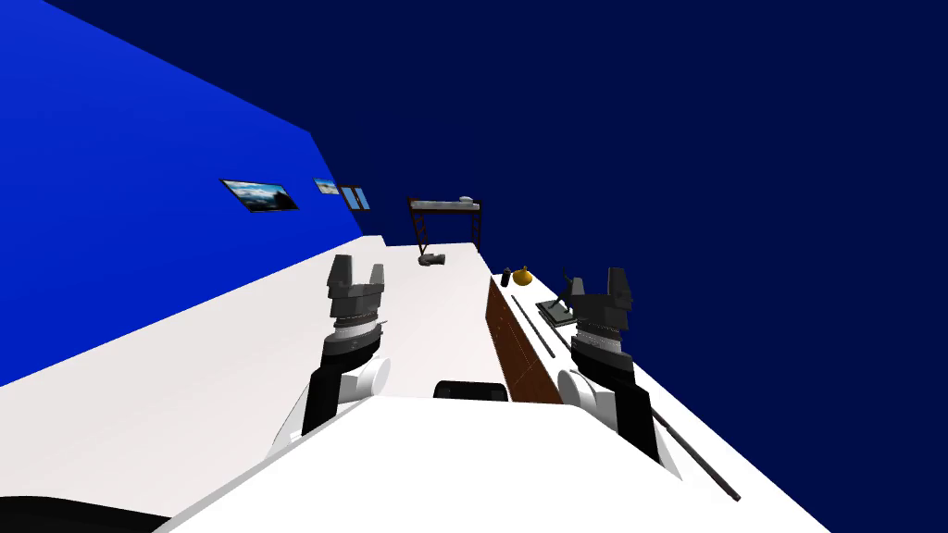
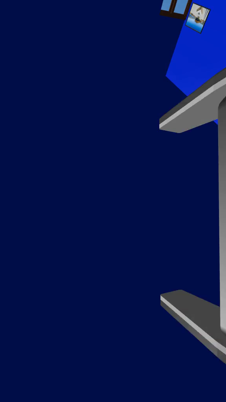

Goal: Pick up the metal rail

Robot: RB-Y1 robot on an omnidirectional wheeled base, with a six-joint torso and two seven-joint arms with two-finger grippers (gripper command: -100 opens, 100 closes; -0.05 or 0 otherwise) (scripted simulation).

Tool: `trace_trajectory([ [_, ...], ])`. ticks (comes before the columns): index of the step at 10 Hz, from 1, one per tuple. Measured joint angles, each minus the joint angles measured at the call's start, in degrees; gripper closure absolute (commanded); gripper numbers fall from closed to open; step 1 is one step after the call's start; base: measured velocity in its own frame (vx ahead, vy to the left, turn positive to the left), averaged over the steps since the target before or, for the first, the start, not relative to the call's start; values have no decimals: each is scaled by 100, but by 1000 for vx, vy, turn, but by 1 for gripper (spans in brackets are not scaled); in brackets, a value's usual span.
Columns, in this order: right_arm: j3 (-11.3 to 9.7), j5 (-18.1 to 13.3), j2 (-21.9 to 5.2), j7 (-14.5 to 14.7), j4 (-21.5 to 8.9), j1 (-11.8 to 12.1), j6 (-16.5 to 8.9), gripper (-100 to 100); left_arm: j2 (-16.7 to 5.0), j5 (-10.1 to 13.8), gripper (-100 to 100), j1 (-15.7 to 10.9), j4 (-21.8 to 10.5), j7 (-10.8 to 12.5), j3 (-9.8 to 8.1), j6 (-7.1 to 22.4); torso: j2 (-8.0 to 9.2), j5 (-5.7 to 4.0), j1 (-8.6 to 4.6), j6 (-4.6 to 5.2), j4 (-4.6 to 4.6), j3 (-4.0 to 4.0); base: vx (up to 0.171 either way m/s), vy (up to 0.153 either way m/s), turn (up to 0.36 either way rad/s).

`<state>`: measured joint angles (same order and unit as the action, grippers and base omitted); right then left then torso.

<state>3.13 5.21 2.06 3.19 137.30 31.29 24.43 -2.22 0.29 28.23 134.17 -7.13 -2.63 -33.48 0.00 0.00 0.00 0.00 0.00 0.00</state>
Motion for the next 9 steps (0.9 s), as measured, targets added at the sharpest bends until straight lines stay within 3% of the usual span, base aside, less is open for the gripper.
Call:
trace_trajectory([
  [5, 97, 123, -839, -37, 23, 251, -160, -100, 0, 0, 0, 1, 0, 0, 0, 0, -39, 4, 16, 1, -9, -22, 90, 44, -58],
  [9, 162, 403, -1345, -79, 13, 735, -467, -100, 1, 0, 0, 2, 1, 0, 0, -1, -67, 7, 34, 0, -15, -39, 167, 87, -75],
])
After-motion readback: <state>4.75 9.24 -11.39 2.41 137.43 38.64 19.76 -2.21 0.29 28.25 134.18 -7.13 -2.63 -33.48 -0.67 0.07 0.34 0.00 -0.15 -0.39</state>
